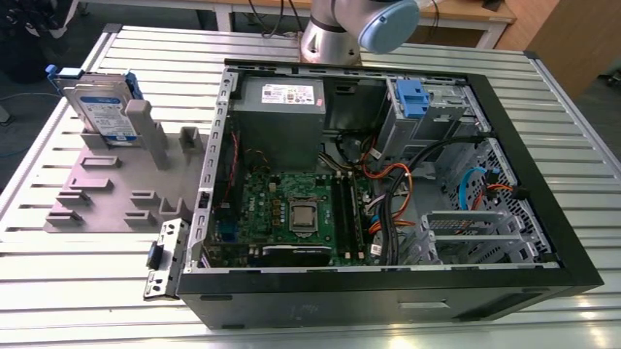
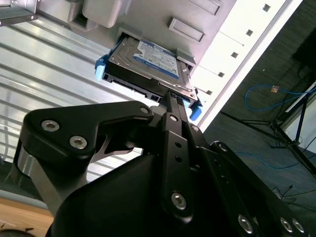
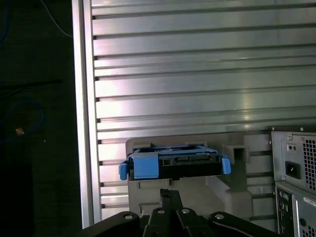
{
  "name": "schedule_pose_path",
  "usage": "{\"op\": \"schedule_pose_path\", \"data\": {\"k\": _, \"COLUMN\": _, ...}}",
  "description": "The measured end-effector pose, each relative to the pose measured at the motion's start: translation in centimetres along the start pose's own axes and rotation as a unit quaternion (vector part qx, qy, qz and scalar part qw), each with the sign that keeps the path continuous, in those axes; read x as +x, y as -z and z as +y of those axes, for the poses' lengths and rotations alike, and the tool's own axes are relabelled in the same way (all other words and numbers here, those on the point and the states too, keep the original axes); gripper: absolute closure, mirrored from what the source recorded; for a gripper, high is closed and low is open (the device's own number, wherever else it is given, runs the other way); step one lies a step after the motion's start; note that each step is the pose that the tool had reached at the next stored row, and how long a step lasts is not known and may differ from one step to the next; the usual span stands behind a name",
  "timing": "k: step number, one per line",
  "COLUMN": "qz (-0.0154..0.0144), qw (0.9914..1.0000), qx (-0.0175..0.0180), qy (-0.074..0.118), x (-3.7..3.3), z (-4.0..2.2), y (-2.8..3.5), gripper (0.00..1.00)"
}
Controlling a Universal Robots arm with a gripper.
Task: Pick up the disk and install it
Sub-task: 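Reach for the disk, then pick up the disk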
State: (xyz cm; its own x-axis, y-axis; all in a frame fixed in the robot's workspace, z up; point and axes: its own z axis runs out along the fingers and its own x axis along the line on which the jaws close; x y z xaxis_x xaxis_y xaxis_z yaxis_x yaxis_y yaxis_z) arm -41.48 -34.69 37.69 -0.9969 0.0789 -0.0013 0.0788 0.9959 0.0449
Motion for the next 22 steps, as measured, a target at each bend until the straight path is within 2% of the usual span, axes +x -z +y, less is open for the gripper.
{"op": "schedule_pose_path", "data": {"k": 12, "qz": 0.0002, "qw": 0.99998, "qx": 0.0001, "qy": 0.006, "x": 0.71, "z": 0.02, "y": -0.48, "gripper": 0.89}}
{"op": "schedule_pose_path", "data": {"k": 22, "qz": 0.0003, "qw": 0.99998, "qx": 0.0001, "qy": 0.006, "x": 0.74, "z": 0.02, "y": -0.47, "gripper": 0.89}}
